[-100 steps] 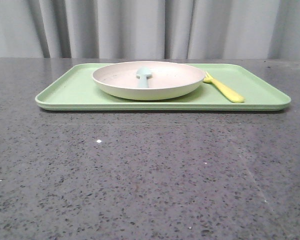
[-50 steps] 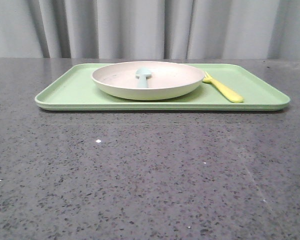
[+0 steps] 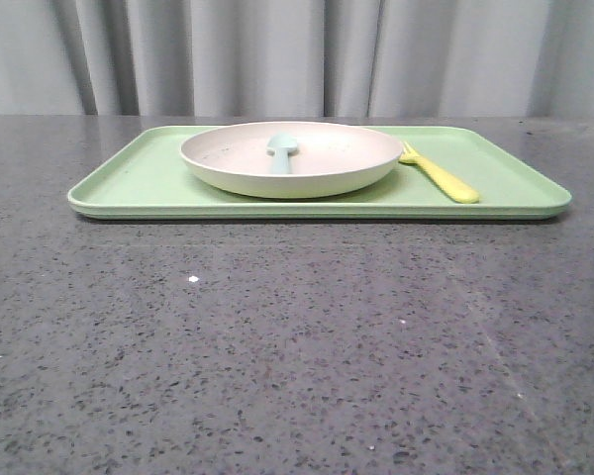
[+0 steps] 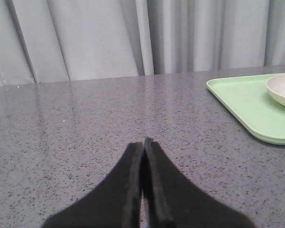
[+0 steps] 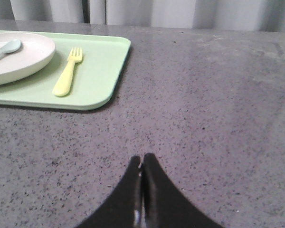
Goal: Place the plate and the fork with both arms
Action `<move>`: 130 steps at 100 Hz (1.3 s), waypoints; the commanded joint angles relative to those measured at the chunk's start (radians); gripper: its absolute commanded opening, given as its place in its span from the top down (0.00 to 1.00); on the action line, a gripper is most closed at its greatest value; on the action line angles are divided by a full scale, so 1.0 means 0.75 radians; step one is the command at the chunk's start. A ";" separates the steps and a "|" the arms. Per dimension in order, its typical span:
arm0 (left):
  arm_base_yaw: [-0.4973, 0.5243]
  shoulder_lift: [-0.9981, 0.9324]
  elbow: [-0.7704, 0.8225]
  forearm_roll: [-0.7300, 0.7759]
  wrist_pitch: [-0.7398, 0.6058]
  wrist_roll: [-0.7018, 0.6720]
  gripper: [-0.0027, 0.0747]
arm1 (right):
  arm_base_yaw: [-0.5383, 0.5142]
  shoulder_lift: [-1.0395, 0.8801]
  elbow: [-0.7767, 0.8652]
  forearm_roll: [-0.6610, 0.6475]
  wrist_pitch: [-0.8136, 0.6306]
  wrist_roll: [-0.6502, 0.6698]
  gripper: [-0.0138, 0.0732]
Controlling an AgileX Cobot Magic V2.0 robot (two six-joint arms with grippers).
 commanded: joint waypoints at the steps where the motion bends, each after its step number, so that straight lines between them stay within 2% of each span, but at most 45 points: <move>1: 0.003 -0.043 0.018 0.002 -0.114 -0.012 0.99 | -0.010 -0.032 -0.017 0.042 -0.141 -0.075 0.98; 18: 0.003 -0.043 0.018 0.002 -0.114 -0.012 0.99 | -0.056 -0.032 0.000 0.141 -0.231 -0.201 0.98; 34: 0.003 -0.043 0.018 0.002 -0.114 -0.012 0.99 | -0.106 -0.032 0.046 0.153 -0.337 -0.201 0.98; 82: 0.003 -0.043 0.018 0.002 -0.114 -0.012 0.99 | -0.107 -0.032 0.194 0.148 -0.497 -0.198 0.98; 93: 0.003 -0.043 0.018 0.002 -0.114 -0.012 0.99 | -0.107 -0.032 0.194 0.117 -0.498 -0.190 0.98; 105: 0.003 -0.043 0.018 0.002 -0.114 -0.012 0.99 | -0.107 -0.032 0.194 0.043 -0.500 -0.103 0.98; 130: 0.003 -0.043 0.018 0.002 -0.114 -0.012 0.99 | -0.107 -0.032 0.194 0.043 -0.502 -0.094 0.98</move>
